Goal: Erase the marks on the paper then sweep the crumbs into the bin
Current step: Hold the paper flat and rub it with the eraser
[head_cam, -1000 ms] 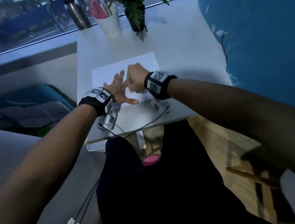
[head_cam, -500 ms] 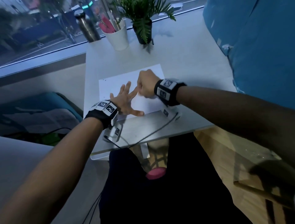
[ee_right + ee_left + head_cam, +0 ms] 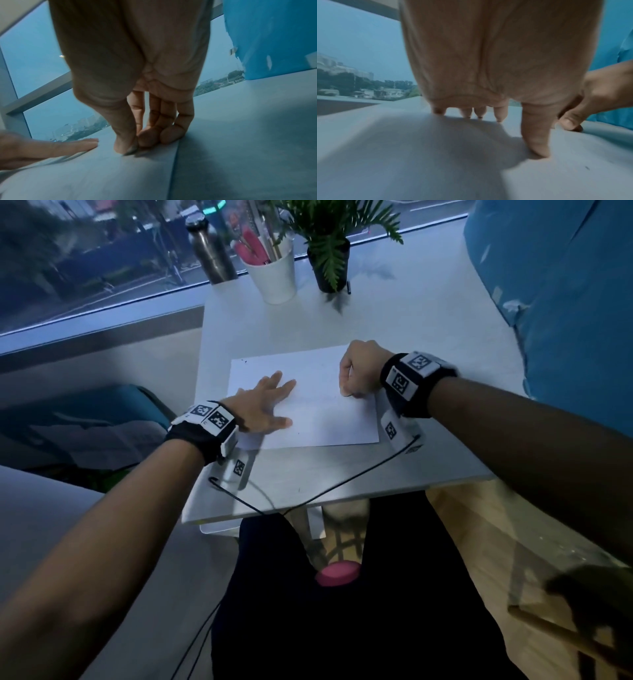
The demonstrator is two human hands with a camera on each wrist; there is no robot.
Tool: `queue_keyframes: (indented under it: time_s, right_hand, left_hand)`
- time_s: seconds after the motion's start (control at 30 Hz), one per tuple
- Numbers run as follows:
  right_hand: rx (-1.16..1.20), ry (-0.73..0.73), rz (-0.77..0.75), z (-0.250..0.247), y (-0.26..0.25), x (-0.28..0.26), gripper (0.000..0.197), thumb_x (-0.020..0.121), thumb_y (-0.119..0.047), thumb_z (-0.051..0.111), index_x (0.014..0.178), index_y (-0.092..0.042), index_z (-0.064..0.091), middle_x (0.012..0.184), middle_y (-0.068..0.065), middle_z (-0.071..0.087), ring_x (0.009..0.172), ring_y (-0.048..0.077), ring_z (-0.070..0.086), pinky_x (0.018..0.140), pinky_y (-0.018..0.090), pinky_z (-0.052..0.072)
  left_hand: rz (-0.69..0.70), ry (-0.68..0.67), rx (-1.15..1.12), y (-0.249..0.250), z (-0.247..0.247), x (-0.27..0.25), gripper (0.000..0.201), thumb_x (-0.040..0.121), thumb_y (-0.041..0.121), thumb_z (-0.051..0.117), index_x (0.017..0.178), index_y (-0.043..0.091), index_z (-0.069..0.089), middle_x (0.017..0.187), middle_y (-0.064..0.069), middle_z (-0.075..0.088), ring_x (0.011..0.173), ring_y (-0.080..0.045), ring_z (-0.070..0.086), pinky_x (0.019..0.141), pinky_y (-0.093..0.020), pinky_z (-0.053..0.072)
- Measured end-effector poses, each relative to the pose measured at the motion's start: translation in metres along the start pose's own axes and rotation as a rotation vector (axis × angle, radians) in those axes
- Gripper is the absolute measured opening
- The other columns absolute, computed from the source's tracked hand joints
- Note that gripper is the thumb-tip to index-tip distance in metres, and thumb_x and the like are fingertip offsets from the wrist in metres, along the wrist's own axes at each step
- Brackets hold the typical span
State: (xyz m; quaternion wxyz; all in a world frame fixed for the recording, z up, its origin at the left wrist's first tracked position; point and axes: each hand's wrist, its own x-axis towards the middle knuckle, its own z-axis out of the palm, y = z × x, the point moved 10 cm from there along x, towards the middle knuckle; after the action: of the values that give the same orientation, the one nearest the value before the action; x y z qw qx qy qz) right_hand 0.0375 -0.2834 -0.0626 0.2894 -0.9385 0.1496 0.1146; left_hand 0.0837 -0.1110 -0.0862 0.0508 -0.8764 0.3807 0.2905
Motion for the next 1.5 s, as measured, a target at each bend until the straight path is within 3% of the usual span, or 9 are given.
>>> queue_keyframes:
  time_s: [0.1,0.37,0.57,0.73,0.87,1.13,1.27,1.43,1.5]
  right_hand:
    - [-0.001,-0.002,-0.033,0.001,-0.002,0.001,0.012,0.072,-0.001,0.067,0.082,0.002,0.074,0.045,-0.009,0.058,0.060,0.013,0.059,0.052,0.018,0.048]
    - [-0.002,0.013,-0.061,0.001,-0.001,0.007,0.007,0.069,-0.003,0.072,0.075,-0.004,0.075,0.035,-0.010,0.056,0.058,0.014,0.063,0.054,0.019,0.052]
    - [-0.034,0.041,-0.070,0.002,-0.001,0.009,0.012,0.072,-0.002,0.066,0.079,-0.001,0.075,0.049,-0.005,0.062,0.069,0.016,0.065,0.073,0.031,0.059]
    - [-0.106,0.078,-0.070,0.004,-0.003,0.012,0.011,0.070,-0.005,0.069,0.079,-0.003,0.075,0.076,0.010,0.074,0.082,0.024,0.070,0.078,0.036,0.061]
    - [-0.221,0.046,-0.089,0.011,-0.013,0.016,0.023,0.069,-0.014,0.077,0.085,-0.007,0.062,0.101,0.017,0.068,0.095,0.031,0.065,0.080,0.035,0.057]
    - [-0.026,0.079,-0.156,-0.002,-0.057,0.044,0.021,0.064,-0.018,0.083,0.079,-0.008,0.074,0.080,0.009,0.073,0.077,0.021,0.071,0.076,0.036,0.062]
    - [0.005,0.083,-0.158,0.002,-0.056,0.046,0.009,0.070,-0.014,0.078,0.074,-0.007,0.073,0.069,0.006,0.067,0.068,0.021,0.071,0.070,0.037,0.063]
    - [-0.162,-0.151,-0.256,0.038,-0.066,0.023,0.013,0.065,-0.018,0.067,0.067,-0.009,0.075,0.058,0.000,0.068,0.065,0.016,0.070,0.068,0.028,0.059]
    - [-0.123,-0.048,-0.201,0.015,-0.059,0.038,0.013,0.062,-0.021,0.072,0.068,-0.010,0.076,0.062,0.000,0.072,0.067,0.014,0.071,0.070,0.031,0.061]
  left_hand:
    - [-0.025,0.094,0.127,0.015,-0.011,-0.013,0.065,0.101,0.031,0.049,0.154,0.010,0.018,0.161,-0.013,0.010,0.147,-0.029,0.016,0.117,-0.052,0.015]
    - [0.495,-0.022,0.098,0.103,0.069,-0.028,0.079,0.097,0.059,0.036,0.156,0.026,-0.004,0.162,0.002,-0.017,0.148,-0.017,-0.016,0.116,-0.048,-0.011]
    - [0.040,0.045,0.090,0.004,0.032,0.001,0.080,0.095,0.066,0.020,0.156,0.024,-0.011,0.160,-0.002,-0.023,0.149,-0.022,-0.017,0.119,-0.054,-0.007]
    - [0.253,0.038,0.076,0.061,0.028,0.008,0.093,0.093,0.065,0.036,0.156,0.015,-0.010,0.162,-0.001,-0.019,0.149,-0.017,-0.014,0.120,-0.050,-0.003]
    - [0.033,0.043,0.016,0.024,0.011,0.034,0.126,0.072,0.082,0.054,0.154,0.018,-0.017,0.160,0.004,-0.026,0.148,-0.016,-0.019,0.117,-0.059,-0.004]
    - [-0.013,0.031,-0.025,0.008,0.013,0.044,0.158,0.039,0.095,0.062,0.151,0.026,-0.024,0.158,0.009,-0.030,0.146,-0.014,-0.026,0.116,-0.061,-0.008]
    - [0.010,0.042,-0.038,0.008,0.013,0.044,0.156,0.038,0.094,0.063,0.151,0.031,-0.024,0.158,0.009,-0.029,0.146,-0.015,-0.025,0.115,-0.062,-0.009]
    - [0.016,0.050,-0.035,0.008,0.012,0.046,0.156,0.032,0.096,0.063,0.152,0.036,-0.019,0.159,0.007,-0.027,0.147,-0.018,-0.022,0.113,-0.066,-0.008]
    - [0.008,0.032,-0.030,0.009,0.012,0.045,0.156,0.035,0.093,0.065,0.151,0.035,-0.020,0.159,0.006,-0.028,0.147,-0.019,-0.022,0.112,-0.068,-0.006]
